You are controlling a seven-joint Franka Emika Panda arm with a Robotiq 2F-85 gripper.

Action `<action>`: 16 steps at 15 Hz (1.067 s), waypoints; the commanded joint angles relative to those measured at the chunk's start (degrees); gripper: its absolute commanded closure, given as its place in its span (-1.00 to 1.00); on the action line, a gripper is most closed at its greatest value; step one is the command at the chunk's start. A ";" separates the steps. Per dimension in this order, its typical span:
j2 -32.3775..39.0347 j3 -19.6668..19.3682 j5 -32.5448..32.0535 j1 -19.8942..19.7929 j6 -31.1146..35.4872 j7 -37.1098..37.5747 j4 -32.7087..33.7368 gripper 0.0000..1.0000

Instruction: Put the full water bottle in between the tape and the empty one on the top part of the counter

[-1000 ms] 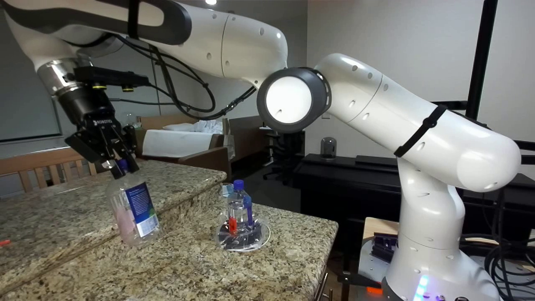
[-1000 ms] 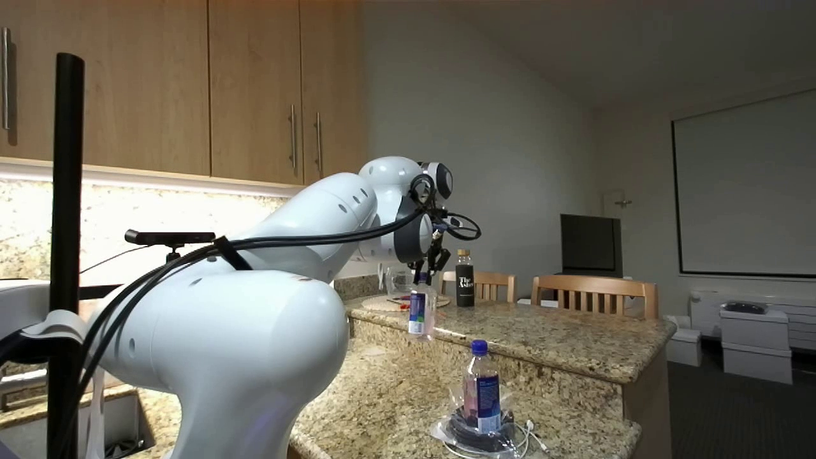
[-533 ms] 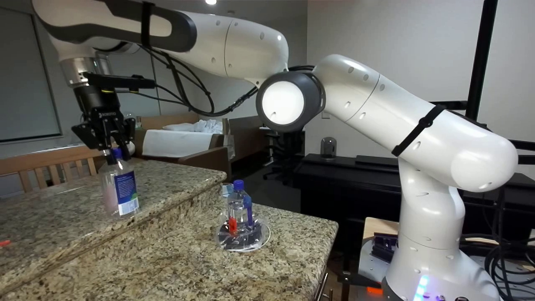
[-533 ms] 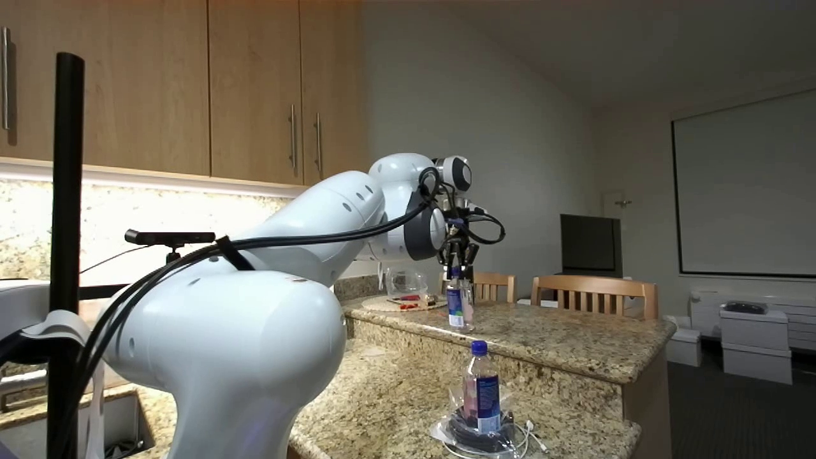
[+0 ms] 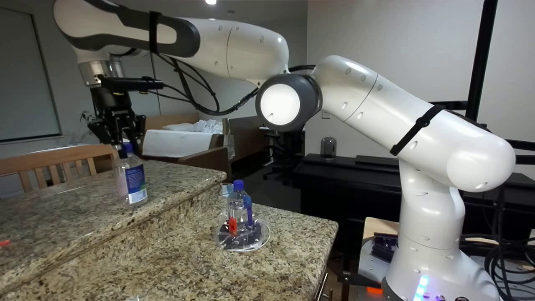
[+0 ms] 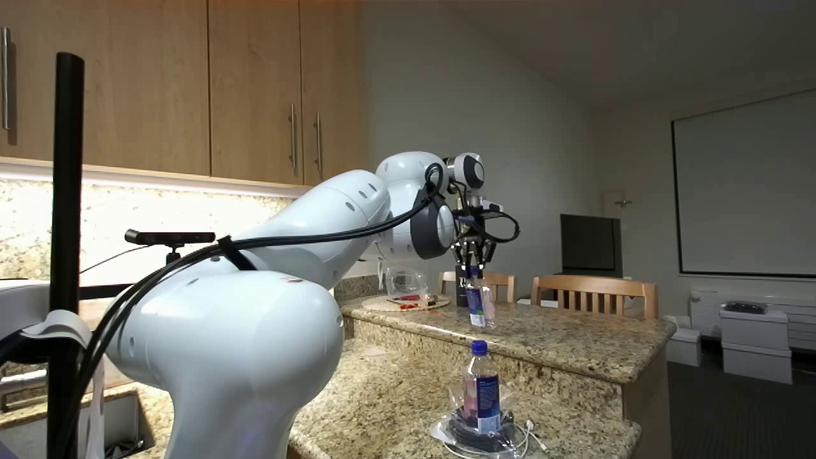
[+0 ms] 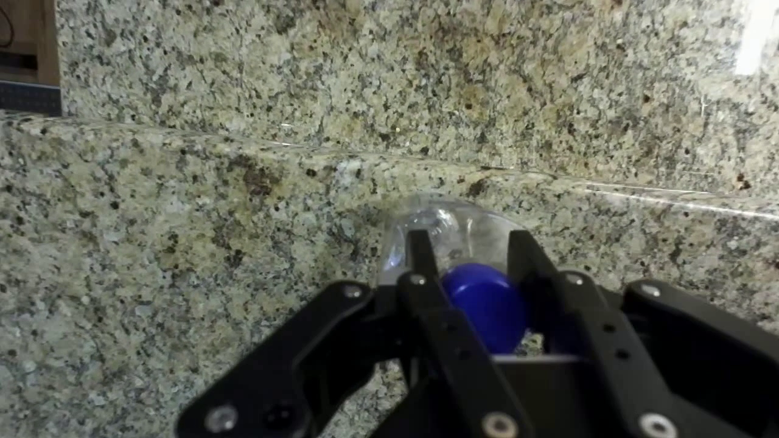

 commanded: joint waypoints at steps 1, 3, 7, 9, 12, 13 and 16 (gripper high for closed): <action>-0.21 0.69 0.66 -1.92 0.07 2.09 -1.42 0.70; 0.25 0.67 0.70 -2.64 0.17 2.50 -1.50 0.70; 0.24 1.02 1.32 -3.70 -0.06 3.32 -1.59 -0.21; 0.36 1.04 1.32 -3.93 -0.17 3.86 -1.76 -0.44; 0.81 1.20 1.47 -4.18 -0.26 4.22 -1.82 -0.81; 0.87 1.21 1.47 -4.17 -0.28 4.31 -1.83 -0.95; 0.50 1.15 1.31 -3.91 -0.29 4.50 -1.55 -1.00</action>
